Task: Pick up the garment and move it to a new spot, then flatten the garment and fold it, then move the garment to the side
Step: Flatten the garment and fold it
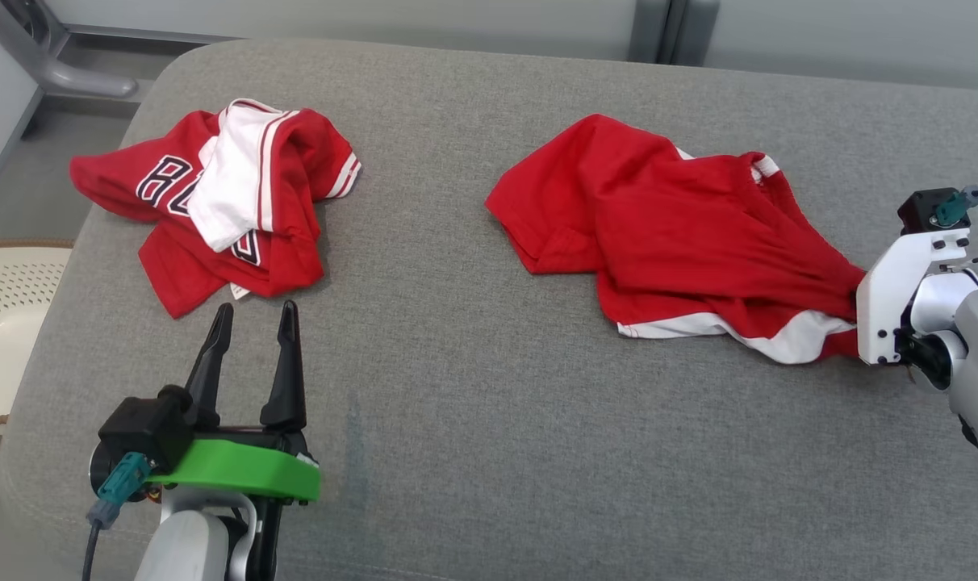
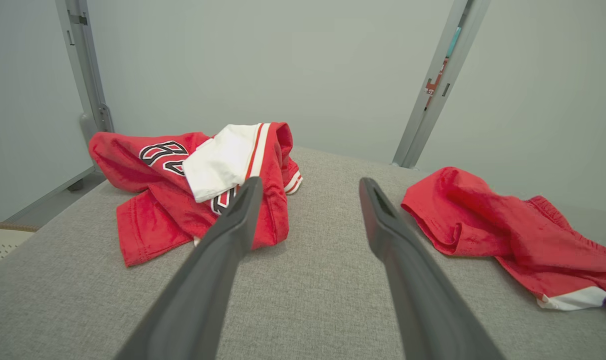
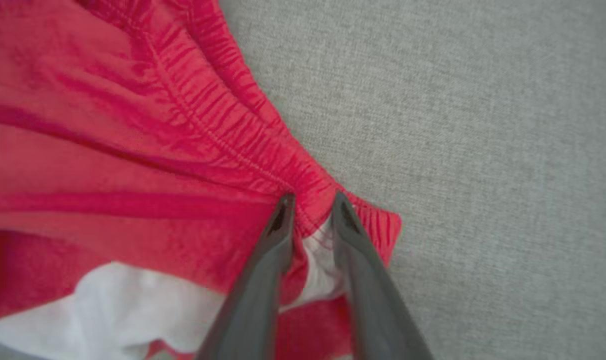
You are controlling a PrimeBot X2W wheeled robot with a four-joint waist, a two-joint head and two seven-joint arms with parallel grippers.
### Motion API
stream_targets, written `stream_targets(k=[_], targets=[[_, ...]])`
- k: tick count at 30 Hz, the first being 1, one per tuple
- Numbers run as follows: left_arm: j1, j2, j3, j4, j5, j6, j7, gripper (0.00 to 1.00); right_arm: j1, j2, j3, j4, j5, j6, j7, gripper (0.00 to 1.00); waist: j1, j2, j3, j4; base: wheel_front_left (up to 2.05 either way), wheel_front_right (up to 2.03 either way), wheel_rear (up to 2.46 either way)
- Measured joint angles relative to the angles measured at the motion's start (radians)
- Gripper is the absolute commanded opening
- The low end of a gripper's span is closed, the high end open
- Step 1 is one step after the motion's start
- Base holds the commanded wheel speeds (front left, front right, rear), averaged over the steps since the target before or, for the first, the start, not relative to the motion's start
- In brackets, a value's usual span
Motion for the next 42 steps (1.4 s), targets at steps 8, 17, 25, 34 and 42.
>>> stream_targets(k=[8,17,25,34,42], targets=[[-0.002,0.0,0.003,0.003,0.0,0.007,0.0,1.0,0.002,-0.015,-0.064,0.058,0.002,0.0,-0.102,0.0,0.0,0.0,-0.015,-0.022,0.0,0.0,0.0],[0.014,0.007,0.004,0.007,0.0,0.012,0.0,1.0,0.083,0.011,-0.184,0.143,0.045,0.0,-0.292,0.0,0.0,0.0,-0.052,-0.063,0.0,0.0,0.0],[0.046,0.017,0.005,0.02,0.0,0.022,0.0,1.0,0.154,0.05,-0.223,0.146,0.021,0.0,-0.563,1.0,0.0,0.0,-0.1,-0.11,0.0,0.0,0.0],[0.104,0.022,0.01,0.023,0.0,0.034,0.0,1.0,0.351,0.062,-0.471,-0.25,-0.259,0.0,-0.603,1.0,0.0,0.0,-0.151,-0.187,0.0,0.0,0.0],[0.155,0.015,0.022,0.01,0.01,0.038,0.0,1.0,0.71,0.263,-0.732,-0.702,-0.584,0.0,-0.6,1.0,0.0,0.0,-0.196,-0.246,0.0,0.0,0.0]])
